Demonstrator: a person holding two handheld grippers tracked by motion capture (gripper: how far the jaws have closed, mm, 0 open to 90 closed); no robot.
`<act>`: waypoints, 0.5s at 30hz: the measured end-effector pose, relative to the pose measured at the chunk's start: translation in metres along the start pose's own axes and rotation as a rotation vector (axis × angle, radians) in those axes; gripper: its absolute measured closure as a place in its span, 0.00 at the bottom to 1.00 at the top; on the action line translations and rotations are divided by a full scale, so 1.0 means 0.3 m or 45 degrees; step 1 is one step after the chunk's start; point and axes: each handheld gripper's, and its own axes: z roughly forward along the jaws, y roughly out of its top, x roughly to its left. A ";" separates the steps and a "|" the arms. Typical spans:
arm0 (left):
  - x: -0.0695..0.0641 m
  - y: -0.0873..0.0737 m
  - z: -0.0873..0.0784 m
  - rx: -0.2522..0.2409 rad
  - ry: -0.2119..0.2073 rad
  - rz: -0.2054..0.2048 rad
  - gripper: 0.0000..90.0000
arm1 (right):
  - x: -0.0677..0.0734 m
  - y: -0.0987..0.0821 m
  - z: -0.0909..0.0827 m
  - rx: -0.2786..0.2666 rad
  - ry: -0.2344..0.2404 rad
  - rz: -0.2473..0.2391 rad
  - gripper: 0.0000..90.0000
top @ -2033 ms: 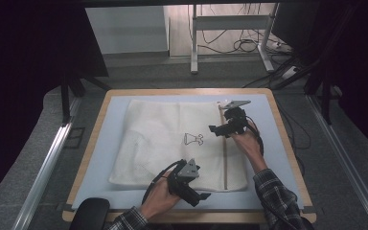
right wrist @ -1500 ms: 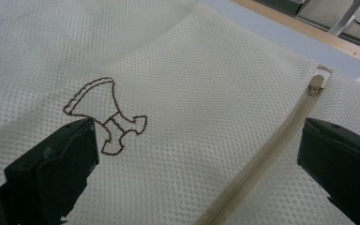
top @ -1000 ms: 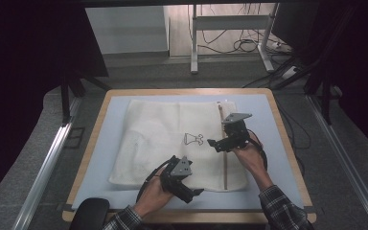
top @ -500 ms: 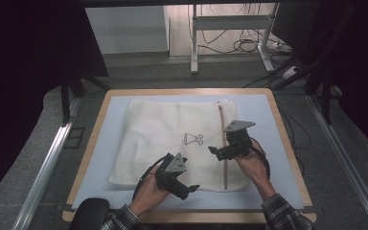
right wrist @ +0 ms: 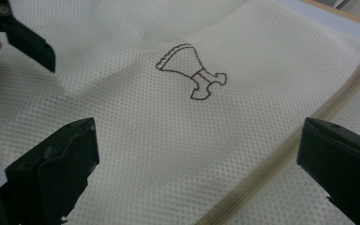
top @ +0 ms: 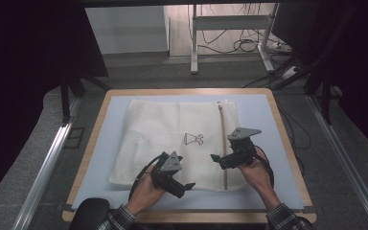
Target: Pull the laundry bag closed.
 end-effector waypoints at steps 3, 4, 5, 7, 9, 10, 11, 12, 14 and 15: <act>0.001 -0.003 -0.004 -0.003 0.006 -0.004 0.01 | 0.012 -0.007 -0.014 -0.005 0.013 -0.004 0.00; 0.001 -0.003 -0.005 -0.001 0.008 -0.005 0.01 | 0.015 -0.008 -0.018 -0.006 0.016 -0.002 0.00; 0.000 -0.004 -0.006 0.000 0.008 -0.005 0.01 | 0.017 -0.011 -0.022 -0.010 0.021 -0.003 0.00; 0.001 -0.007 -0.008 0.001 0.010 -0.005 0.01 | 0.022 -0.019 -0.032 -0.013 0.023 -0.004 0.00; 0.003 -0.009 -0.012 0.001 0.017 -0.007 0.01 | 0.026 -0.028 -0.043 -0.013 0.023 -0.005 0.00; 0.004 -0.010 -0.015 -0.001 0.017 -0.011 0.01 | 0.028 -0.031 -0.047 -0.012 0.023 -0.002 0.00; 0.006 -0.012 -0.018 -0.002 0.021 -0.014 0.01 | 0.030 -0.035 -0.052 -0.013 0.020 -0.005 0.00; 0.007 -0.013 -0.021 -0.003 0.023 -0.014 0.01 | 0.033 -0.041 -0.059 -0.013 0.018 -0.008 0.00; 0.008 -0.016 -0.027 -0.004 0.028 -0.018 0.01 | 0.038 -0.047 -0.070 -0.010 0.013 -0.016 0.00; 0.010 -0.017 -0.030 -0.006 0.028 -0.020 0.01 | 0.041 -0.051 -0.076 -0.007 0.008 -0.022 0.00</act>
